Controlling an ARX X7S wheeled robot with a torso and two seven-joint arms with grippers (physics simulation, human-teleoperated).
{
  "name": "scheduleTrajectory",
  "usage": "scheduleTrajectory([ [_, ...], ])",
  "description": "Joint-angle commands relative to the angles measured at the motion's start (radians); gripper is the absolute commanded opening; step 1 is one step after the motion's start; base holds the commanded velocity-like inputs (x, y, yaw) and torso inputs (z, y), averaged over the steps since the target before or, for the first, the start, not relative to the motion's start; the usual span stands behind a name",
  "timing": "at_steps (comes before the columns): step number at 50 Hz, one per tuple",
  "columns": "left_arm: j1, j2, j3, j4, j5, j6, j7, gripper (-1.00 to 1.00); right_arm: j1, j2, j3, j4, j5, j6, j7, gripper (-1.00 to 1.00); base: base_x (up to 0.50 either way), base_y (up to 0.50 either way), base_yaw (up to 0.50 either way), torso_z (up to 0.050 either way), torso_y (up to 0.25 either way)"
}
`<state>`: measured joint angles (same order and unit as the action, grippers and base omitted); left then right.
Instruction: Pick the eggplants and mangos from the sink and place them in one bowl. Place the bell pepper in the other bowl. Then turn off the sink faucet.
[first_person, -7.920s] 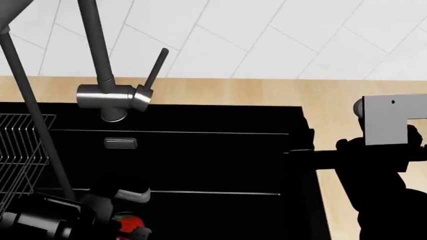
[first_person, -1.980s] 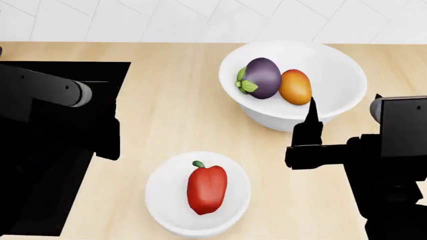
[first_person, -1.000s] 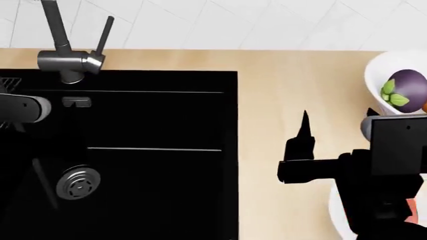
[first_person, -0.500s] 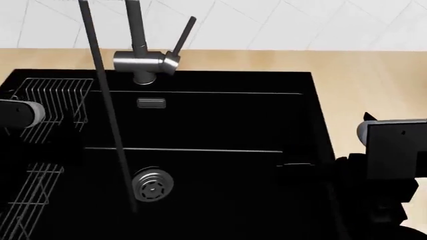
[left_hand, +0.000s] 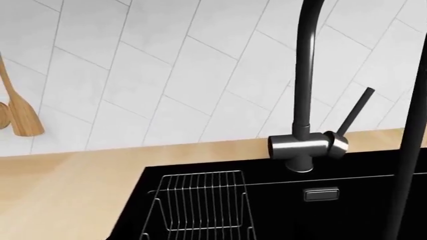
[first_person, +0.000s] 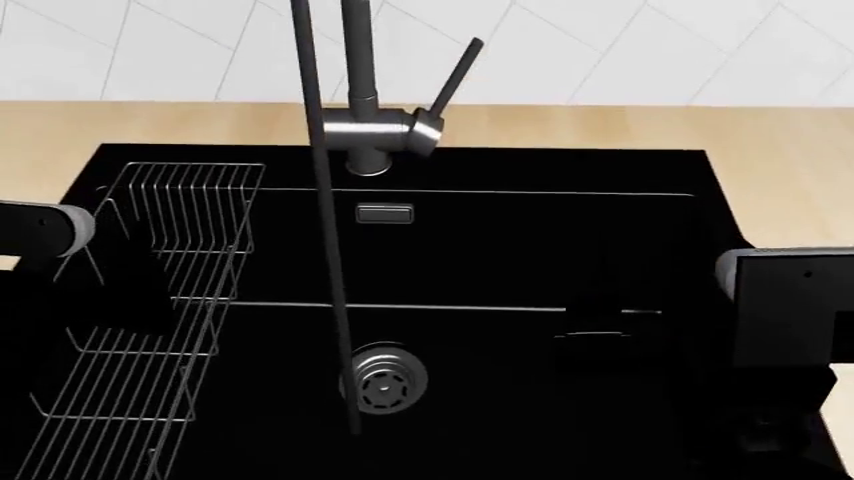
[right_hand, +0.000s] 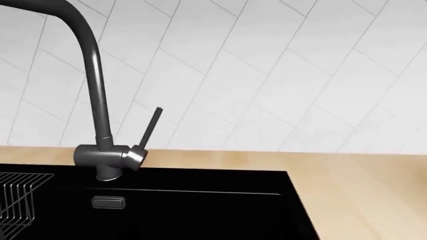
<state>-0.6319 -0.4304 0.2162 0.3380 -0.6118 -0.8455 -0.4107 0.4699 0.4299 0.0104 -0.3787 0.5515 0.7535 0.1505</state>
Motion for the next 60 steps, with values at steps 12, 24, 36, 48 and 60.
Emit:
scheduleTrajectory([
  [12,0.008,0.009,-0.012,-0.020,-0.014,0.033,0.023,1.00,-0.001,0.003,0.014,0.009,-0.011,0.003,0.012,1.00,0.00,0.00,0.00,0.000,0.000],
  [24,0.016,0.004,-0.024,-0.017,-0.018,0.050,0.025,1.00,0.002,0.005,-0.011,0.037,-0.032,-0.024,0.001,1.00,0.07,0.00,0.00,0.000,0.000],
  [36,0.024,0.000,-0.026,-0.022,-0.021,0.056,0.027,1.00,-0.013,0.006,-0.011,0.024,-0.028,-0.032,0.003,1.00,0.27,0.00,0.00,0.000,0.000],
  [48,0.030,-0.007,-0.031,-0.026,-0.019,0.067,0.026,1.00,-0.010,0.002,-0.026,0.034,-0.032,-0.042,-0.004,1.00,0.31,0.00,0.00,0.000,0.001],
  [60,0.035,-0.009,-0.031,-0.026,-0.017,0.074,0.023,1.00,-0.018,-0.005,-0.028,0.047,-0.024,-0.057,-0.012,1.00,0.20,0.00,0.00,0.000,0.001],
])
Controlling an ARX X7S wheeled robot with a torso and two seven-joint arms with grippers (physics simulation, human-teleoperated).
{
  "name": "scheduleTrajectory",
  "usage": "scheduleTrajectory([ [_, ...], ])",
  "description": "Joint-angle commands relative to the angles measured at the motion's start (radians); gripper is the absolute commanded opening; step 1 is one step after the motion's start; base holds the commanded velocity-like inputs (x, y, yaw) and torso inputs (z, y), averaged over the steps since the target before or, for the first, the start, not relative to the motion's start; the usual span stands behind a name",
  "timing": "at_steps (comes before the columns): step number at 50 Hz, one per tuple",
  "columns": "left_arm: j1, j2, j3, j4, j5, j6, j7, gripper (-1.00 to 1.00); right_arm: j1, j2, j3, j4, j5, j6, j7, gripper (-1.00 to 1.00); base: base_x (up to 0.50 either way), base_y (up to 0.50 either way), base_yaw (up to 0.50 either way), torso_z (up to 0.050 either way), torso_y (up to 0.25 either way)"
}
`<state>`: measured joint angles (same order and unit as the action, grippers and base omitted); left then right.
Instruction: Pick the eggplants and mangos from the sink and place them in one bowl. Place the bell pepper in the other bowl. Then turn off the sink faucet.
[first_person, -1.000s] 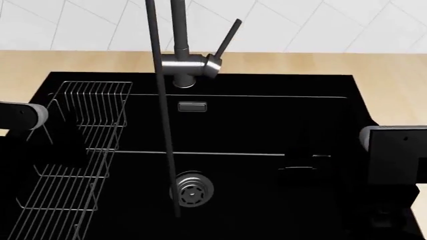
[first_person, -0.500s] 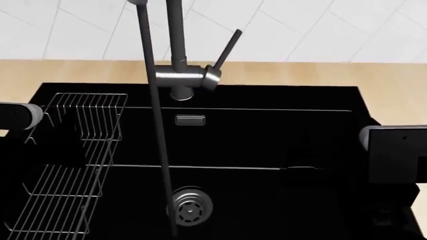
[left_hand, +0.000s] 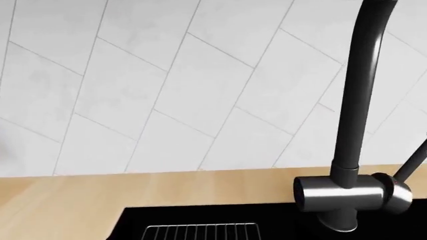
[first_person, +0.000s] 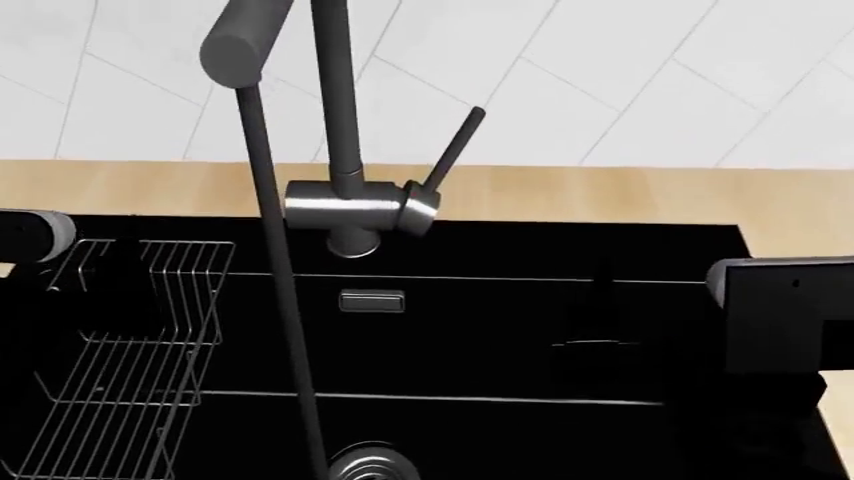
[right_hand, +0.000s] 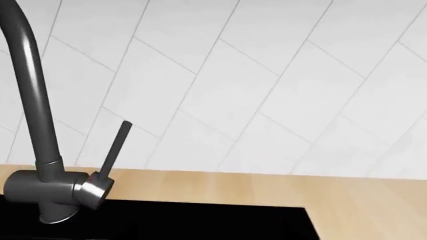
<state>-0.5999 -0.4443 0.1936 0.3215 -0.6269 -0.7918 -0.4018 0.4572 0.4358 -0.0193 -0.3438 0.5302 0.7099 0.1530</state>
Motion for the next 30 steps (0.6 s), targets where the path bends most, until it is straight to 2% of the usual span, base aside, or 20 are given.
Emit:
scheduleTrajectory([
  [1,0.003,0.003,-0.010,-0.008,-0.004,0.020,0.015,1.00,-0.003,-0.011,0.002,0.011,-0.001,-0.011,-0.014,1.00,0.02,0.00,0.00,0.000,0.000],
  [11,0.004,0.002,0.004,-0.020,0.007,0.030,0.021,1.00,0.002,-0.013,0.003,0.016,0.001,-0.014,-0.011,1.00,0.00,0.00,0.00,0.000,0.000],
  [17,-0.015,0.013,0.006,-0.042,0.019,0.036,0.009,1.00,0.069,-0.048,-0.003,0.082,0.019,-0.017,-0.024,1.00,0.00,0.00,0.00,0.000,0.000],
  [19,-0.038,0.020,0.023,-0.053,0.029,0.033,0.010,1.00,0.150,-0.055,-0.073,0.153,-0.017,-0.002,-0.045,1.00,0.00,0.00,0.00,0.000,0.000],
  [23,-0.076,0.031,0.030,-0.101,0.046,0.045,0.014,1.00,0.333,-0.115,-0.113,0.401,-0.050,-0.048,-0.094,1.00,0.00,0.00,0.00,0.000,0.000],
  [30,-0.086,0.034,0.039,-0.145,0.081,0.081,0.007,1.00,0.515,-0.172,-0.151,0.784,-0.101,-0.166,-0.190,1.00,0.00,0.00,0.00,0.000,0.000],
])
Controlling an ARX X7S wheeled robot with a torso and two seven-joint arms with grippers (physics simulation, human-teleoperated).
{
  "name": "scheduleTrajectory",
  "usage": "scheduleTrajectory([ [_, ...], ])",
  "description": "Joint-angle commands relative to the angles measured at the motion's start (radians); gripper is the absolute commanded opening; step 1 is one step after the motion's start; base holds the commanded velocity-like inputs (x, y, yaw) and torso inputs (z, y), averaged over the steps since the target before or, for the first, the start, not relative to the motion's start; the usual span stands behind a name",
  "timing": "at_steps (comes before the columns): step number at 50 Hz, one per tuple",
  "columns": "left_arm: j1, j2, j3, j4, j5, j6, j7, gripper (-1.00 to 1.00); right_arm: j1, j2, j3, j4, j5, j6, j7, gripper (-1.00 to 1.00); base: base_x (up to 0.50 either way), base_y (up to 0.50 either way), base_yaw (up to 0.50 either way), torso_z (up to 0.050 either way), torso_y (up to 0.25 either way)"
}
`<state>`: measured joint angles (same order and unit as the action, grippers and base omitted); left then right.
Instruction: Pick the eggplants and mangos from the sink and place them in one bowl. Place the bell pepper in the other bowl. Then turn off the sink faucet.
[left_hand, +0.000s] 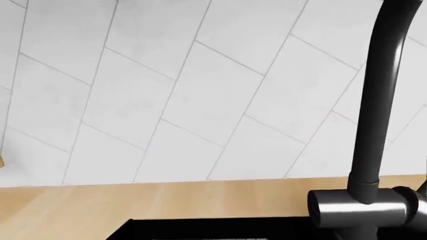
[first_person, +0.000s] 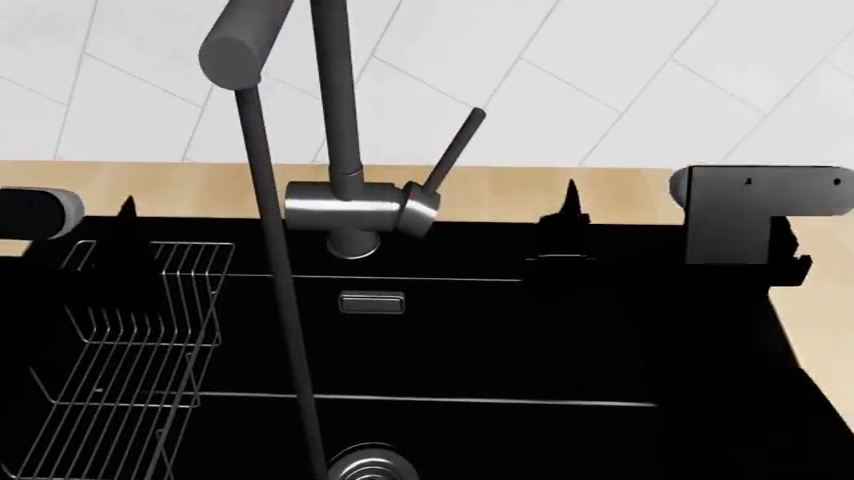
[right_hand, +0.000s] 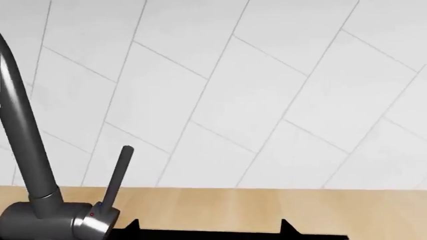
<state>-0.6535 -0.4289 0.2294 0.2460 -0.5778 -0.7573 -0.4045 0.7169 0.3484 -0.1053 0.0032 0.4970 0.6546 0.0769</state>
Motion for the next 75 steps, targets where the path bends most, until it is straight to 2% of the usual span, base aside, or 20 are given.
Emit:
scheduleTrajectory([
  [1,-0.028,0.019,-0.003,-0.071,0.030,0.051,0.009,1.00,0.288,-0.095,-0.074,0.514,-0.083,-0.145,-0.130,1.00,0.00,0.00,0.00,0.000,0.000],
  [4,-0.028,0.025,-0.010,-0.082,0.029,0.060,0.005,1.00,0.386,-0.121,-0.118,0.725,-0.147,-0.238,-0.160,1.00,0.00,0.00,0.00,0.000,0.000],
  [7,-0.031,0.021,-0.014,-0.081,0.027,0.059,0.006,1.00,0.489,-0.155,-0.106,0.951,-0.151,-0.340,-0.209,1.00,0.00,0.00,0.00,0.000,0.000],
  [8,-0.037,0.023,-0.011,-0.087,0.029,0.060,0.006,1.00,0.489,-0.155,-0.106,0.951,-0.151,-0.340,-0.209,1.00,0.00,0.00,0.00,0.000,0.000],
  [11,-0.052,0.021,-0.013,-0.100,0.043,0.068,0.000,1.00,0.638,-0.206,-0.120,1.297,-0.186,-0.510,-0.283,1.00,0.00,0.00,0.00,0.000,0.000],
  [15,-0.076,0.025,-0.003,-0.133,0.050,0.068,0.006,1.00,0.652,-0.210,-0.085,1.305,-0.225,-0.498,-0.286,1.00,0.00,0.00,0.00,0.000,0.000],
  [19,-0.146,0.039,0.019,-0.254,0.068,0.083,0.048,1.00,0.658,-0.219,-0.033,1.305,-0.279,-0.476,-0.305,1.00,0.00,0.00,0.00,0.000,0.000],
  [24,-0.253,0.069,0.034,-0.466,0.111,0.183,0.114,1.00,0.648,-0.226,0.050,1.305,-0.348,-0.475,-0.310,1.00,0.00,0.00,0.00,0.000,0.000],
  [31,-0.365,0.101,0.050,-0.616,0.133,0.246,0.171,1.00,0.639,-0.238,0.136,1.305,-0.422,-0.477,-0.314,1.00,0.00,0.00,0.00,0.000,0.000],
  [49,-0.372,0.085,0.057,-0.615,0.137,0.234,0.172,1.00,0.670,-0.250,0.209,1.306,-0.488,-0.464,-0.317,1.00,0.00,0.00,0.00,0.000,0.000],
  [75,-0.362,0.059,0.043,-0.562,0.120,0.206,0.154,1.00,0.707,-0.256,0.234,1.306,-0.493,-0.428,-0.308,1.00,0.00,0.00,0.00,0.018,-0.150],
])
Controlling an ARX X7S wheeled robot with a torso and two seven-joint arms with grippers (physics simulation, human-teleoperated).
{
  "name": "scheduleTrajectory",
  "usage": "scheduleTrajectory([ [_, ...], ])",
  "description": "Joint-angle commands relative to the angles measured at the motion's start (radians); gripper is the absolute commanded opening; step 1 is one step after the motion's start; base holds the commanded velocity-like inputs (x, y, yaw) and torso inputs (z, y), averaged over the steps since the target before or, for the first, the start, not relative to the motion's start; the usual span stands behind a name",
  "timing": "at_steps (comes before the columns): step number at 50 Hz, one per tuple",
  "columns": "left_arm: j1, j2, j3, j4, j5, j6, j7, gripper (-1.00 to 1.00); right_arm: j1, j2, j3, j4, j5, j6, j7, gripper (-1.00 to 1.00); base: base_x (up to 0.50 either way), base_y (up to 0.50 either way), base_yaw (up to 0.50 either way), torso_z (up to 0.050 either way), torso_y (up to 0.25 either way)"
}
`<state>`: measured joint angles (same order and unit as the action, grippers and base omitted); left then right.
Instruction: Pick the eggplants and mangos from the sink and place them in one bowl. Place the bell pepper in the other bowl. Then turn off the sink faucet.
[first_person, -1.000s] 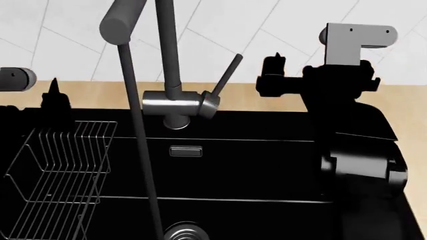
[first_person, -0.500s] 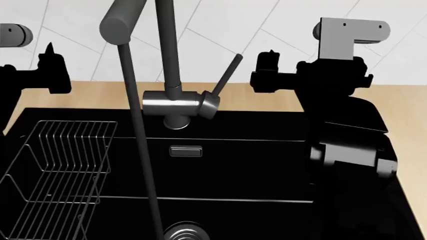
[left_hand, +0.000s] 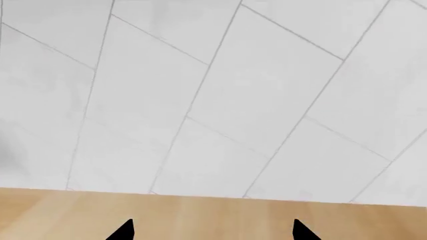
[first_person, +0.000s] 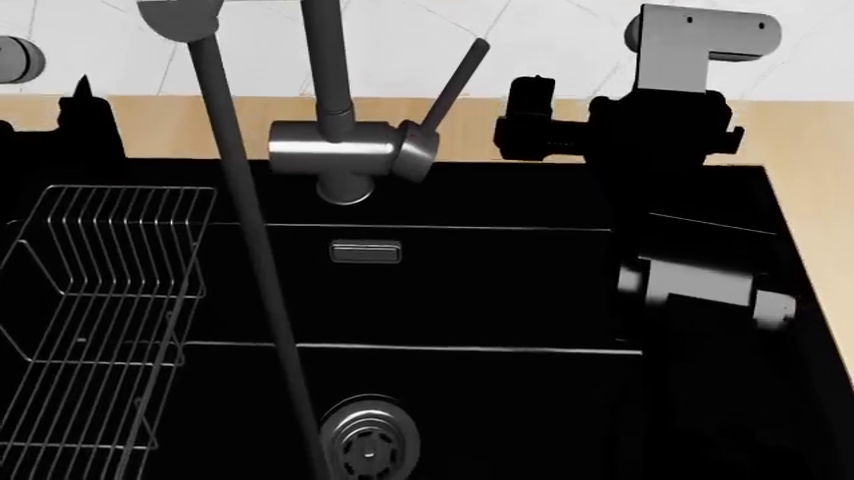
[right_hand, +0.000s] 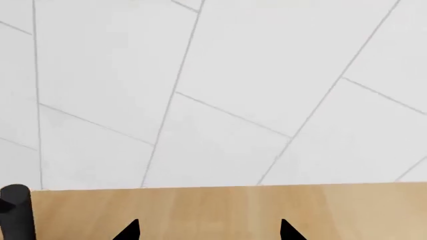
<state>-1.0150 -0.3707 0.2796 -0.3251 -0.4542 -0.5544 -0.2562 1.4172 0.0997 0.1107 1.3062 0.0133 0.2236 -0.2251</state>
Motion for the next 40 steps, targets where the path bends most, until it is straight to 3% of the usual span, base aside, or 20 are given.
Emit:
scheduleTrajectory([
  [1,0.000,0.001,-0.003,0.008,-0.002,0.003,0.008,1.00,0.006,-0.006,0.020,0.003,-0.009,0.003,-0.004,1.00,0.00,0.00,0.00,0.020,-0.178],
  [14,-0.007,-0.009,-0.002,0.027,-0.011,-0.017,0.010,1.00,0.038,-0.021,0.019,0.003,-0.013,-0.017,-0.011,1.00,0.00,0.00,0.00,0.020,-0.167],
  [40,0.013,-0.019,-0.016,0.042,-0.027,-0.017,0.005,1.00,0.073,-0.076,0.023,0.003,-0.002,-0.021,-0.041,1.00,0.00,0.00,0.00,0.000,-0.002],
])
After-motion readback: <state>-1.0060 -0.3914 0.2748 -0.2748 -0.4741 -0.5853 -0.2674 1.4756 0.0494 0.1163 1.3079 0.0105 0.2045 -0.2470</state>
